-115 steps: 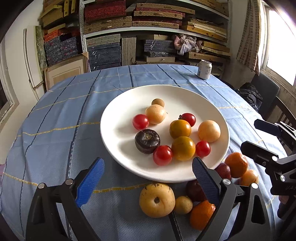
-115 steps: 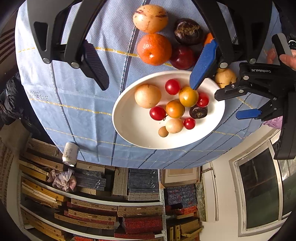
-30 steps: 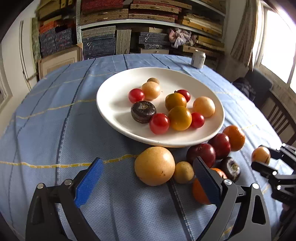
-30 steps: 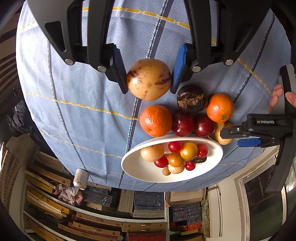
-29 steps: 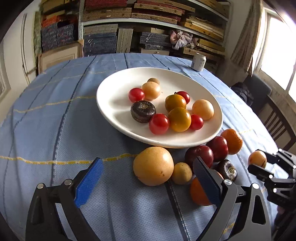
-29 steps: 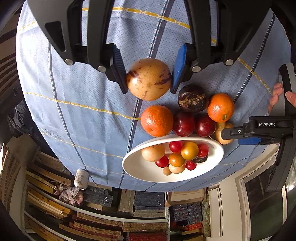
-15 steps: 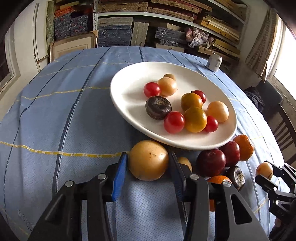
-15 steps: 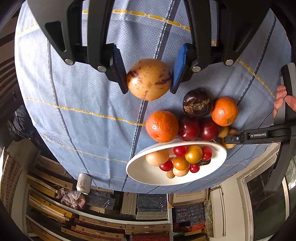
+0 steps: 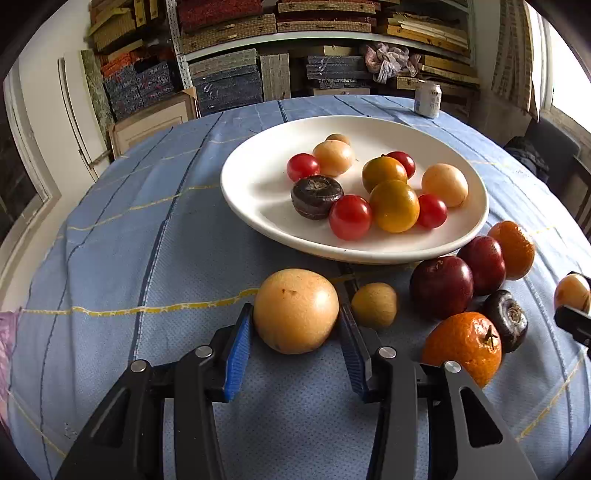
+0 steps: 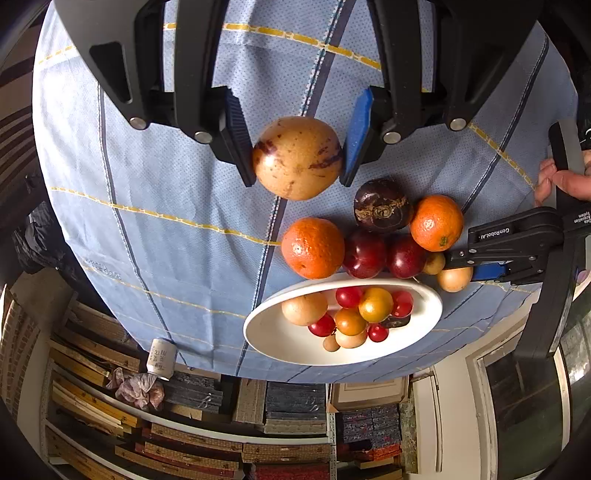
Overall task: Organize fruits
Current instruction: 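Grasp the pale orange grapefruit with the left tool while the right tool holds the mottled fruit, then carry both large fruits onto the white plate and open both tools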
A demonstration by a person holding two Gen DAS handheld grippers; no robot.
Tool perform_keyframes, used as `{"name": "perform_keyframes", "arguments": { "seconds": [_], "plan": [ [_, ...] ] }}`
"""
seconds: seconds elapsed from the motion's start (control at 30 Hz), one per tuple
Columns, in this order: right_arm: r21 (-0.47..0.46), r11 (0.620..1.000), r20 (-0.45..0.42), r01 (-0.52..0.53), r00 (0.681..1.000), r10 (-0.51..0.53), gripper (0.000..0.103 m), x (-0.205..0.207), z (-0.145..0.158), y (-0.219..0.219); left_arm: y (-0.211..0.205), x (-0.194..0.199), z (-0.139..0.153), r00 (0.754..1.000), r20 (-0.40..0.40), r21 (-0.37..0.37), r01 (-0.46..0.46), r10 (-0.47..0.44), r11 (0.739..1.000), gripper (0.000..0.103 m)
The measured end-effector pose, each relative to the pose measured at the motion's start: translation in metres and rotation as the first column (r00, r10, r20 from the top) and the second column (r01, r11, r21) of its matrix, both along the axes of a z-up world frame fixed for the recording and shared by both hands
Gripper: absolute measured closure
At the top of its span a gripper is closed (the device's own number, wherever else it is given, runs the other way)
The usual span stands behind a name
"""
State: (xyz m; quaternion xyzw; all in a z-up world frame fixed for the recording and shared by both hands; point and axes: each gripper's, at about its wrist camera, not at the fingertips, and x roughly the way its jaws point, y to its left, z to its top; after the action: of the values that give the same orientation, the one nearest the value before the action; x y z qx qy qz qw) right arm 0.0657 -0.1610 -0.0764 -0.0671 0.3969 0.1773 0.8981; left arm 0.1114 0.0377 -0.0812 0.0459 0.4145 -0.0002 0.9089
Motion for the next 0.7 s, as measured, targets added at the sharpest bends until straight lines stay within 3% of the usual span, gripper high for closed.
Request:
{"name": "perform_keyframes", "arguments": {
  "seconds": [0.33, 0.5, 0.57, 0.7],
  "plan": [
    [0.022, 1.0, 0.048, 0.015, 0.999, -0.016, 0.057, 0.005, 0.018, 0.0, -0.003, -0.015, 0.018, 1.0, 0.022, -0.012, 0.011, -0.011, 1.0, 0.058],
    [0.132, 0.991, 0.067, 0.0, 0.998, -0.009, 0.057, 0.018, 0.039, -0.002, -0.006, -0.016, 0.036, 0.998, 0.047, -0.068, 0.049, -0.046, 0.996, 0.058],
    [0.103, 0.995, 0.101, 0.003, 0.995, -0.014, 0.057, 0.025, 0.047, 0.002, -0.01, -0.013, 0.044, 0.997, 0.061, -0.067, 0.059, -0.055, 0.996, 0.058],
    [0.131, 0.991, 0.107, -0.007, 0.994, -0.007, 0.057, 0.047, 0.06, 0.007, -0.016, -0.002, 0.058, 0.994, 0.086, -0.072, 0.069, -0.063, 0.995, 0.058]
  ]
}}
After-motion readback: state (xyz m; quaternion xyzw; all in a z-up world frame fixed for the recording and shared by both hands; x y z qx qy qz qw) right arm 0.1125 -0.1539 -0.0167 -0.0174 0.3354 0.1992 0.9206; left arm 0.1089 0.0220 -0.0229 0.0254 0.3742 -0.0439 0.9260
